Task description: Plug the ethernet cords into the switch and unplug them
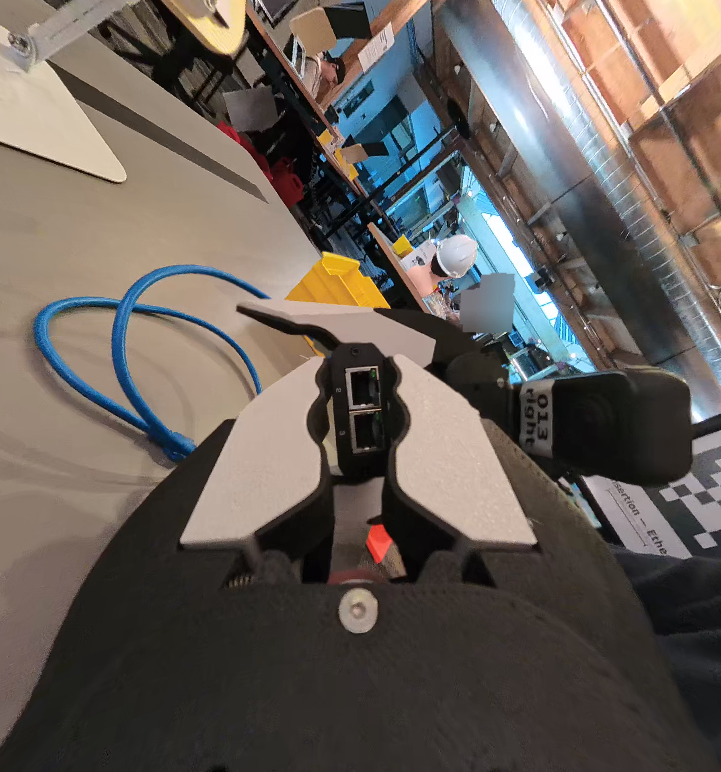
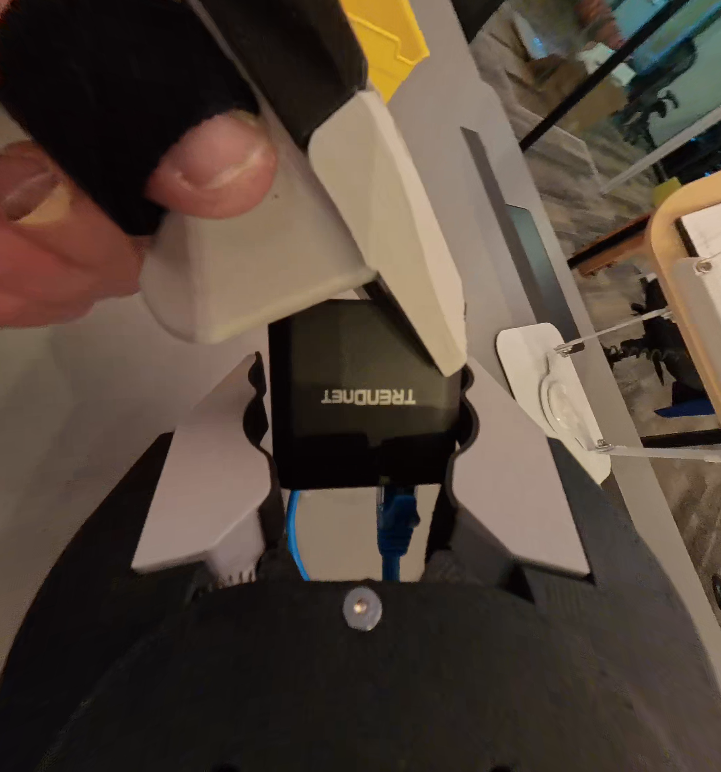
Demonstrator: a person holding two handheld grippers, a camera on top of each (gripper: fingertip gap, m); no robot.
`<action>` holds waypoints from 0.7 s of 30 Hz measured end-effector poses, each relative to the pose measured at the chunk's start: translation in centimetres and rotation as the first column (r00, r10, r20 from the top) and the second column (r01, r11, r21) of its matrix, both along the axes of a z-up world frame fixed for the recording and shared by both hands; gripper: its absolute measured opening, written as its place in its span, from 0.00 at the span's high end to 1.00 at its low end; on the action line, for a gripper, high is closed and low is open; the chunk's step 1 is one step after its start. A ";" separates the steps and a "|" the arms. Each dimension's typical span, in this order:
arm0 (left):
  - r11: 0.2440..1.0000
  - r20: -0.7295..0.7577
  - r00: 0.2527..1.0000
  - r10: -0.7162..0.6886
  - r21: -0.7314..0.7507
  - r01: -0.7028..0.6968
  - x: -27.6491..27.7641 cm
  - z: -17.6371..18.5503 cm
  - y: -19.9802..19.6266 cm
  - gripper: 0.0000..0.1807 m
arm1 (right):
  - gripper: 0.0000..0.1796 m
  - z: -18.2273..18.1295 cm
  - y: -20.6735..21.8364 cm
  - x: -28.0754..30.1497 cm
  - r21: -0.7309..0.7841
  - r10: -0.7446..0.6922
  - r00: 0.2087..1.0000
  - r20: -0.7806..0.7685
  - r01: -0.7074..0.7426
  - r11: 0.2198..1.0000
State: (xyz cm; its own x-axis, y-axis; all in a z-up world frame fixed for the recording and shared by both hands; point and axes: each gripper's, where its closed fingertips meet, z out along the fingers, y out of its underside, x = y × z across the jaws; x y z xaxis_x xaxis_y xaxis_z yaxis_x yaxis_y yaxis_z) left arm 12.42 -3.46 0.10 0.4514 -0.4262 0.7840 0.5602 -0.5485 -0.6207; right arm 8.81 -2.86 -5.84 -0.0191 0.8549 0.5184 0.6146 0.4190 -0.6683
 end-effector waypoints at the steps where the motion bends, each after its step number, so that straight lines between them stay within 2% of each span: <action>1: 1.000 0.006 1.000 0.010 0.002 -0.010 0.0 0.1 0.0 0.87 | 0.53 0.2 -0.3 -0.2 0.002 0.012 1.000 -0.027 -0.012 1.000; 6: 1.000 0.048 0.999 0.006 0.002 -0.006 -0.1 0.1 -0.1 0.87 | 0.56 0.6 -0.7 -0.1 -0.011 0.061 0.997 -0.037 -0.062 0.998; 9: 1.000 0.017 1.000 -0.015 0.013 0.015 0.1 -0.2 -0.3 0.86 | 0.57 0.1 -0.8 0.4 -0.026 0.111 0.993 0.045 -0.110 0.994; 12: 0.995 -0.027 0.996 -0.086 0.040 0.087 0.6 0.0 -0.8 0.85 | 0.58 0.3 -1.4 0.9 -0.069 0.185 0.981 0.051 -0.181 0.981; 14: 0.985 -0.071 0.983 -0.172 0.023 0.174 1.5 -0.4 -1.6 0.82 | 0.58 -0.1 -1.8 1.5 -0.064 0.262 0.959 0.107 -0.256 0.965; 17: 0.960 -0.090 0.956 -0.279 -0.038 0.277 3.0 -1.5 -2.6 0.83 | 0.58 -0.4 -2.4 2.4 -0.045 0.367 0.908 0.201 -0.366 0.930; 19: 0.973 -0.071 0.971 -0.228 -0.038 0.226 2.9 -1.6 -2.1 0.84 | 0.58 -0.6 -1.7 2.6 -0.006 0.368 0.892 0.262 -0.380 0.925; 21: 0.984 -0.101 0.979 -0.178 -0.052 0.173 2.9 -2.1 -1.5 0.87 | 0.59 -1.0 -1.2 2.9 -0.041 0.341 0.884 0.319 -0.346 0.937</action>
State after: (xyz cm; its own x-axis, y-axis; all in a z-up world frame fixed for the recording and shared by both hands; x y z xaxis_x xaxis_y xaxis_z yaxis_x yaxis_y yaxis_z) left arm 15.27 -4.96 -2.00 0.4532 -0.4737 0.7551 0.3857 -0.6595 -0.6452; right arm 11.72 -4.03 -6.82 -0.4752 0.7564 0.4495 0.6080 0.6516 -0.4537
